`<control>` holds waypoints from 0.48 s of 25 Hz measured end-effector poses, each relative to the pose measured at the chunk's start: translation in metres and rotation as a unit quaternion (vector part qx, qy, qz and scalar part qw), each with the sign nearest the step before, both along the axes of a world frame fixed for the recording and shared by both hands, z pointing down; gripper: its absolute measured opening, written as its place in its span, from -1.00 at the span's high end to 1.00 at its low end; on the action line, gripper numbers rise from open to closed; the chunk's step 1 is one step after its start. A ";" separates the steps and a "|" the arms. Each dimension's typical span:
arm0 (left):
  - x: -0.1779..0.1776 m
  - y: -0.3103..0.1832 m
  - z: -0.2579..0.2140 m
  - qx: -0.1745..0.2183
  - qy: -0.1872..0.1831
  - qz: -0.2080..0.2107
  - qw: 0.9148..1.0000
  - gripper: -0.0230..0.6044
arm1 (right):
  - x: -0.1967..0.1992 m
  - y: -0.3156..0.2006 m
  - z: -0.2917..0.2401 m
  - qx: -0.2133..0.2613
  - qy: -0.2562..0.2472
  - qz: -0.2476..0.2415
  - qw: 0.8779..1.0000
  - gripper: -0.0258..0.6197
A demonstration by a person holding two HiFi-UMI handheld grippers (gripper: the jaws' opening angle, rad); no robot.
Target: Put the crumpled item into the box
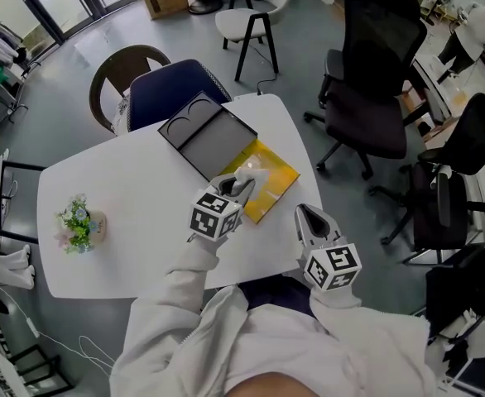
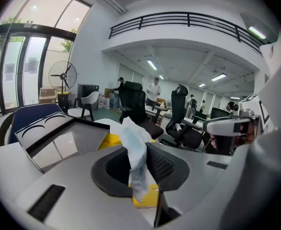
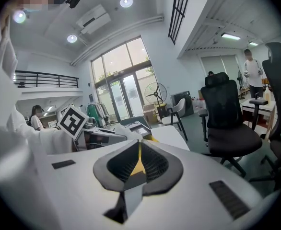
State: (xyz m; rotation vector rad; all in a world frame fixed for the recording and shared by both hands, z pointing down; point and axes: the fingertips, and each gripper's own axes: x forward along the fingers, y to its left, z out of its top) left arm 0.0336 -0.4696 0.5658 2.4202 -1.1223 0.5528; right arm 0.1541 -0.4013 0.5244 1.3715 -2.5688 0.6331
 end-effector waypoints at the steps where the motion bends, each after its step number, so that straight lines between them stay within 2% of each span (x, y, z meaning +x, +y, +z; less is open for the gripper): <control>1: 0.003 -0.003 0.005 -0.013 -0.006 0.006 1.000 0.67 | 0.000 -0.001 0.000 -0.001 0.000 0.000 1.000 0.80; 6: 0.005 -0.020 0.027 -0.062 -0.026 0.001 0.998 0.67 | 0.000 -0.007 0.002 -0.007 -0.001 -0.005 1.000 0.80; 12: 0.008 -0.030 0.053 -0.126 -0.028 0.004 0.992 0.67 | -0.004 -0.013 0.007 -0.014 0.002 -0.012 1.000 0.80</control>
